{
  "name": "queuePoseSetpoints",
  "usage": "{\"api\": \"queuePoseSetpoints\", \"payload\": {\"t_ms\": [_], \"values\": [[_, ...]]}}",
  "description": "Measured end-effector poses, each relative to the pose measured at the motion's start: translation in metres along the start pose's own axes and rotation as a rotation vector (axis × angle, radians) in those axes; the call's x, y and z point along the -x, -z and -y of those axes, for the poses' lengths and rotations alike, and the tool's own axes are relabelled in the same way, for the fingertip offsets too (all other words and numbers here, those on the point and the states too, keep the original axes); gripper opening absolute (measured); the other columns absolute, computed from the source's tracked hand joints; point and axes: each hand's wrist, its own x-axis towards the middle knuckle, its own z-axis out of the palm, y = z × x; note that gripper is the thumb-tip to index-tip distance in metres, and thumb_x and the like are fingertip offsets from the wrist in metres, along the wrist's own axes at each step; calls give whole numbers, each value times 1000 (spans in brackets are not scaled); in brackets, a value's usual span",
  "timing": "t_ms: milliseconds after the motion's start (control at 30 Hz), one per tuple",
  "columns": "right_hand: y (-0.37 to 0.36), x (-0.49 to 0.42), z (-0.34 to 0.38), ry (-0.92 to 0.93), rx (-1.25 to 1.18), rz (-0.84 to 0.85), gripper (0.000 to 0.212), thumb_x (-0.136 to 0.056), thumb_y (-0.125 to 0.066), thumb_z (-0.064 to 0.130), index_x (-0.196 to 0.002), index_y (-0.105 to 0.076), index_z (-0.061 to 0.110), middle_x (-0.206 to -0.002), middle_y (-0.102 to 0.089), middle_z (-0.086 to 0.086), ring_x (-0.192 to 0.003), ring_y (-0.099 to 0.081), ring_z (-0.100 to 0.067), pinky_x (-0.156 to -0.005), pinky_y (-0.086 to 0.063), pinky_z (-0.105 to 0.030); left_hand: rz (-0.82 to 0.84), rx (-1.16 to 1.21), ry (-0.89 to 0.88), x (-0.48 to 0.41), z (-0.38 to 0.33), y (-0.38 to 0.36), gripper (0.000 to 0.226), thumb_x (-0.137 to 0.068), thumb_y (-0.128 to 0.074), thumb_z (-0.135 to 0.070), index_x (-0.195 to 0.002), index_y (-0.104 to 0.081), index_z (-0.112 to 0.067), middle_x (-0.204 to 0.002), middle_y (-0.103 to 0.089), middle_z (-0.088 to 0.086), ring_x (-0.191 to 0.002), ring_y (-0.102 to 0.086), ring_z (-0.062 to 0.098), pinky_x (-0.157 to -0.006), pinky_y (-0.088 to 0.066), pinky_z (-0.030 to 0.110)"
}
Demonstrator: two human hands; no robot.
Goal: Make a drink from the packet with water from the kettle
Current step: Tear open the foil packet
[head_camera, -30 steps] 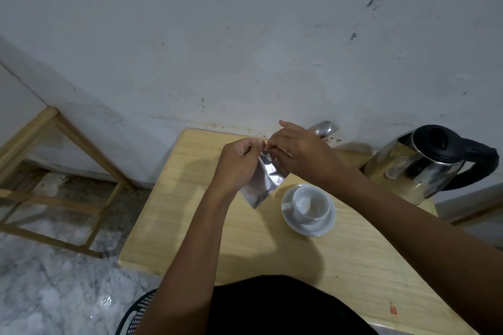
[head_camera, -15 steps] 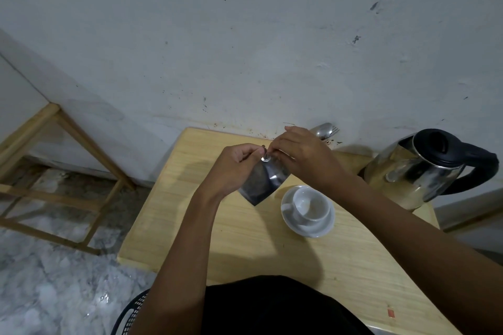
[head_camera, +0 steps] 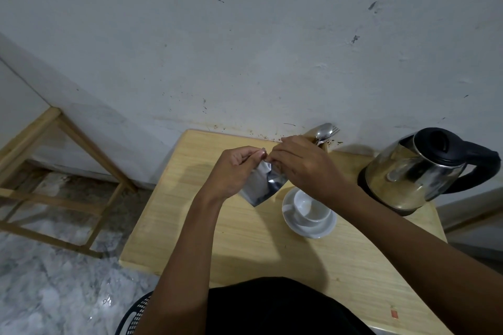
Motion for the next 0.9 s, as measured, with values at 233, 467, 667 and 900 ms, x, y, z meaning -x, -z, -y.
{"api": "queuePoseSetpoints", "payload": {"t_ms": [233, 467, 667, 900], "values": [[5, 10, 3, 10, 3, -17, 9, -83, -69, -9, -87, -72, -1, -87, -70, -12, -78, -64, -25, -87, -52, -40, 5, 28, -24, 0, -1, -9, 19, -93, -56, -14, -85, -73, -16, -81, -72, -9, -81, -65, -4, -76, -47, 8], [8, 25, 10, -77, -46, -100, 21, -97, -58, 11, -90, -73, -2, -90, -71, -11, -81, -61, -23, -77, -50, -35, -108, 69, 15, 1, 3, 9, 25, -97, -51, -20, -81, -70, -13, -58, -63, -18, -59, -54, -4, -59, -42, 9], [11, 34, 12, -277, -93, -168, 11, -89, -65, 8, -86, -72, 0, -85, -70, -8, -81, -56, -17, -83, -41, -17, -193, 102, 80, 2, 10, 6, 23, -96, -52, -25, -85, -71, -18, -61, -64, -22, -61, -55, -9, -57, -41, 5], [14, 52, 19, -636, -259, -274, 6, -90, -66, 10, -88, -71, 7, -85, -66, 4, -74, -54, -3, -73, -44, -12, -292, 118, 104, 4, 19, 15, 24, -96, -51, -23, -88, -72, -15, -69, -66, -16, -64, -58, -11, -59, -43, 3]]}}
